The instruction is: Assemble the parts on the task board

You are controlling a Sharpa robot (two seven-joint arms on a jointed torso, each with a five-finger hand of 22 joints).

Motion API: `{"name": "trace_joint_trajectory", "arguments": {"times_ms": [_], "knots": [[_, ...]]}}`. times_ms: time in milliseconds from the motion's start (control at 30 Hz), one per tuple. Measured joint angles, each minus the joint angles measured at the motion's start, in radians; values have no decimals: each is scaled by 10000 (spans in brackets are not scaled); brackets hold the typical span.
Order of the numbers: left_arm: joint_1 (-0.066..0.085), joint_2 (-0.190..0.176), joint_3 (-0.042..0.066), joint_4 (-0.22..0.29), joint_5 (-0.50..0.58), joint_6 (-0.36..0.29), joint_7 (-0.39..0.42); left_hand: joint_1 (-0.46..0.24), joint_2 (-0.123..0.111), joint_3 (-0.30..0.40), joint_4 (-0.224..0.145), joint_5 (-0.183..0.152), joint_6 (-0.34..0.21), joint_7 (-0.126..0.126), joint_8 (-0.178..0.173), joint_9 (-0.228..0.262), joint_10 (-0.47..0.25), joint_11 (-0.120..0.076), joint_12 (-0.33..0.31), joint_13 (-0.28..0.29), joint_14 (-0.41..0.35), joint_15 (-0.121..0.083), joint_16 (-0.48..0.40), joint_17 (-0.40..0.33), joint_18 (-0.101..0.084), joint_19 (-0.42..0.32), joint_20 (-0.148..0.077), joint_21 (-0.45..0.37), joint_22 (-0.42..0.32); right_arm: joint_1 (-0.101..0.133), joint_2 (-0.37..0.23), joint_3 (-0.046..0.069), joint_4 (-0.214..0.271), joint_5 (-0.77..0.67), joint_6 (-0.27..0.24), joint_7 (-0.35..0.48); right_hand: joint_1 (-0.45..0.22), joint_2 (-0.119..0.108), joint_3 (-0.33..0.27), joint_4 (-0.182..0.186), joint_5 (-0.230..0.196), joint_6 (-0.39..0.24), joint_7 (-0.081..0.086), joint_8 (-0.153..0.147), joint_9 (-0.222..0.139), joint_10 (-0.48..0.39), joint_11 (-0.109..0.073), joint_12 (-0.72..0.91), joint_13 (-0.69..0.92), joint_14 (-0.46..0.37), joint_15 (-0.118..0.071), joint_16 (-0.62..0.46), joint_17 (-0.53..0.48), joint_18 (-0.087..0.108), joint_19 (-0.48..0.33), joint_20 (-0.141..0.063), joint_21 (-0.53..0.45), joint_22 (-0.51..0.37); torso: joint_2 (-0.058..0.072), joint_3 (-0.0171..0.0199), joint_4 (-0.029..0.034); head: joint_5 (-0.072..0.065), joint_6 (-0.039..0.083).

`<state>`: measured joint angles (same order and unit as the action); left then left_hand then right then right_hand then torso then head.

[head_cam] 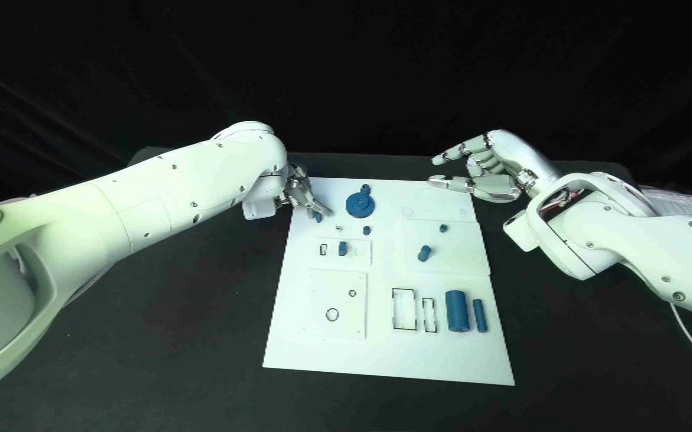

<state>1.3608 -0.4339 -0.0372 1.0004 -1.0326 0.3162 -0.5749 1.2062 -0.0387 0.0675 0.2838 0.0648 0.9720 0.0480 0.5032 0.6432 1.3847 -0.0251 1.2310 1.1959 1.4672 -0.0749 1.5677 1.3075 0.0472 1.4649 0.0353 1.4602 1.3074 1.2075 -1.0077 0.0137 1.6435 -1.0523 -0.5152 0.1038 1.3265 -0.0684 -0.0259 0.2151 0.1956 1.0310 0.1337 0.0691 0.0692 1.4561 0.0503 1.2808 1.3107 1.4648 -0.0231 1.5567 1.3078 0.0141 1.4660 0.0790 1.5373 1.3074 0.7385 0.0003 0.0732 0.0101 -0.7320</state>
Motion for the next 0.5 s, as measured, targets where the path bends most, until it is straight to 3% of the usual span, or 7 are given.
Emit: {"name": "trace_joint_trajectory", "arguments": {"times_ms": [167,267,400,500], "knots": [[-3,3,0,5,20,0,31,735,253,549,-277,0,-47,-46,0,131,0,-1,0,47,-14,-60,0,0,0,23,-24,0,0,-1,3,0,-4,1,5,1,0,0,0,0,0,0,0,0,0,0,0,0,-9,0,0,0,-1,0,0,0,0,-1,-1,0,-1,-6,0],[8,3,5,5,54,-4,75,1382,371,1223,-697,37,-190,-107,-65,140,-32,-45,0,48,-22,-95,0,0,1,-1,-73,0,0,-1,4,0,-7,2,9,1,0,0,0,0,0,0,0,0,0,0,0,0,-8,0,0,0,-1,0,0,0,0,-1,-2,1,-3,-6,-4],[4,3,5,5,108,-12,149,1675,234,2193,-1083,41,-311,-50,-145,142,-29,-45,-92,-166,-35,-108,0,-1,0,-1,-73,0,-1,-1,5,0,-14,3,15,1,0,0,0,0,0,0,0,0,0,0,0,0,-8,0,0,0,-2,1,0,0,0,-1,-2,2,-3,1,-16],[-4,-11,0,15,182,-26,217,1775,135,2671,-823,34,-344,-16,-100,145,-29,-45,-116,-144,-35,-108,0,-1,1,-1,-73,-1,0,-1,11,0,-23,4,21,1,0,0,0,0,0,0,0,0,0,0,0,0,-9,0,0,0,-2,0,0,0,0,-1,-3,1,-2,3,-20]]}}
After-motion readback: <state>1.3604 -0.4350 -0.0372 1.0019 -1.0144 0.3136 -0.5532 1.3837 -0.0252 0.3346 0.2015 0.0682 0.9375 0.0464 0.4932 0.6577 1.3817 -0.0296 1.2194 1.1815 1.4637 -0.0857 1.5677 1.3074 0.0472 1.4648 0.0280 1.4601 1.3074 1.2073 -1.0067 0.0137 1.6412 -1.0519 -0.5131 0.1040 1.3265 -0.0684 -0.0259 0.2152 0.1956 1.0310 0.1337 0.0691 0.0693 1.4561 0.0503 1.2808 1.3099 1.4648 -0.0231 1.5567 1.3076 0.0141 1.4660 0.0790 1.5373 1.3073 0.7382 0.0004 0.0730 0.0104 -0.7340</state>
